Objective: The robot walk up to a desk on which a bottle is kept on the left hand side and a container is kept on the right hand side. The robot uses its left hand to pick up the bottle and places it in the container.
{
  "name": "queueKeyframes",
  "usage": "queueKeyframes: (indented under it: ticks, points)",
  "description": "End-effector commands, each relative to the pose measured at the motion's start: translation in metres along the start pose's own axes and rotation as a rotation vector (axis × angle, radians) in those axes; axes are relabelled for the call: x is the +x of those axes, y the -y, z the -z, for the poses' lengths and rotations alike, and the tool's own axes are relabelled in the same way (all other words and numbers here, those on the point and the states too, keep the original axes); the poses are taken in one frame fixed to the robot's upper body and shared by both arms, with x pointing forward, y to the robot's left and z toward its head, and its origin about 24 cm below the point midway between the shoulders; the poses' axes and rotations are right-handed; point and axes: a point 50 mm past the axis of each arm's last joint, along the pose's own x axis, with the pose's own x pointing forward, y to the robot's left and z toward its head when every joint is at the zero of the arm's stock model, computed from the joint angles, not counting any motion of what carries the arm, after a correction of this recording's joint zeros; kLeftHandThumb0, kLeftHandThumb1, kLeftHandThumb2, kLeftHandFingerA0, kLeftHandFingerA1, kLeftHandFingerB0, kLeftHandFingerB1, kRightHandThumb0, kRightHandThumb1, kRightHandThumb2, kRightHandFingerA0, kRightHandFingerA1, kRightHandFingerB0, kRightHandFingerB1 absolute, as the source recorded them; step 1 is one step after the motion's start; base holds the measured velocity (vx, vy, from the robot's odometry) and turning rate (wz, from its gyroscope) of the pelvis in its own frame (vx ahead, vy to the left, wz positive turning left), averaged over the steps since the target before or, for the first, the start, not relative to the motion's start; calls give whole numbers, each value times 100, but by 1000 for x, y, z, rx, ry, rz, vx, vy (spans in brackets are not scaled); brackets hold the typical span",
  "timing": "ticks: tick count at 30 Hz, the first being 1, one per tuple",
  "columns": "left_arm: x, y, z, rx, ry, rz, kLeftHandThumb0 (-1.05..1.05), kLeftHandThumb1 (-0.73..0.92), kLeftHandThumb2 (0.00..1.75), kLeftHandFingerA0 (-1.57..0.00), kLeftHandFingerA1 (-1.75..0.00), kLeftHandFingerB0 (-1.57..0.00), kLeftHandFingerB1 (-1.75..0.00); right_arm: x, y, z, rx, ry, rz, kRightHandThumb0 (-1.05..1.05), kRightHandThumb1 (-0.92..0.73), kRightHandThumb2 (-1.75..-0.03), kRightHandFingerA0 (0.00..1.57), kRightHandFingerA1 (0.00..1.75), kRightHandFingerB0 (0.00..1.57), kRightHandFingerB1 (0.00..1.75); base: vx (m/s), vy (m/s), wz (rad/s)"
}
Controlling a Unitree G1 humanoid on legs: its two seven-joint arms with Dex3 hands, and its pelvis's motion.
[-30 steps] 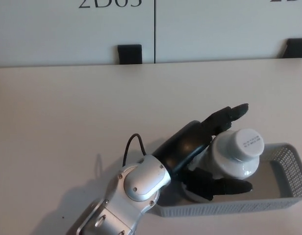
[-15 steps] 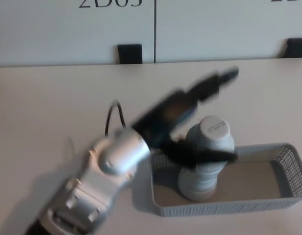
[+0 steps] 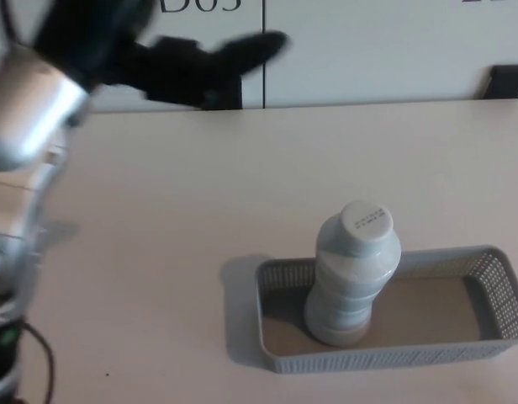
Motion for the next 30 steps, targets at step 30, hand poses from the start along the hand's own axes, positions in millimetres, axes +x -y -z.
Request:
queueKeyframes:
  ticks: [30]
  points:
    - [-505, -74, 136, -223, -1545, -1234, -70, 42, 77, -5, -43, -9, -35, -18, 22, 7, 10, -12, 97, -71, -43, -84, 5, 18, 6, 13, 0, 0, 0]
